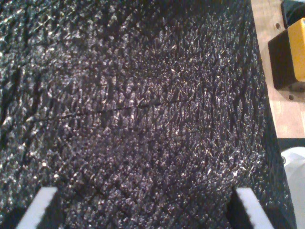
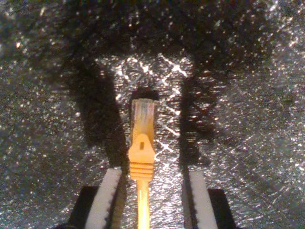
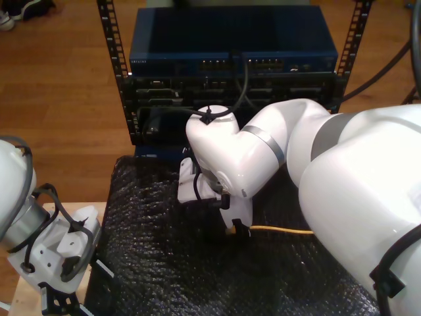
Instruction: Grab the cable and plug it in
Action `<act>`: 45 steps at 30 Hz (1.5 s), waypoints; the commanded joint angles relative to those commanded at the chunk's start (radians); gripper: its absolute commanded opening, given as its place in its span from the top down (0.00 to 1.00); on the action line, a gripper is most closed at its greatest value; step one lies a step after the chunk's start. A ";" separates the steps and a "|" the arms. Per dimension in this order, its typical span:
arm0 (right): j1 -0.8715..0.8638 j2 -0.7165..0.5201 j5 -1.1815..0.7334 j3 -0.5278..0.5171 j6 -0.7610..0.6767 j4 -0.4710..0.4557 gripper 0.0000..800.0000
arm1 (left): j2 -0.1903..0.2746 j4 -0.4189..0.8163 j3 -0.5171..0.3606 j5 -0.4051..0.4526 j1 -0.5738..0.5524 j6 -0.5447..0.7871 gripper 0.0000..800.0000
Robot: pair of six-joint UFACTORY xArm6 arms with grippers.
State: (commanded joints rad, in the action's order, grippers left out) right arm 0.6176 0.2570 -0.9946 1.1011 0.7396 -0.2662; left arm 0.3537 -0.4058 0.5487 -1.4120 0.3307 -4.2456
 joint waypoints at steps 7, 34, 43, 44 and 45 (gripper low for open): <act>0.003 0.000 0.000 -0.003 -0.003 -0.002 0.71 | 0.000 0.000 0.000 0.000 0.000 0.000 0.00; 0.003 -0.046 -0.003 -0.003 0.000 0.000 0.99 | 0.000 0.000 0.006 -0.002 0.000 -0.002 0.00; -0.023 -0.176 -0.012 -0.008 0.008 0.015 0.99 | 0.005 -0.003 0.043 -0.017 0.000 -0.005 0.00; -0.026 -0.190 -0.015 -0.009 0.012 0.015 0.99 | 0.003 -0.005 0.054 -0.026 0.000 -0.005 0.00; -0.031 -0.209 -0.023 -0.012 0.020 0.015 0.99 | 0.003 -0.009 0.063 -0.037 0.000 -0.005 0.00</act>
State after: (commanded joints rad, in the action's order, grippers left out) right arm 0.5869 0.0483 -1.0177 1.0888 0.7595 -0.2509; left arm 0.3567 -0.4150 0.6116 -1.4488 0.3307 -4.2502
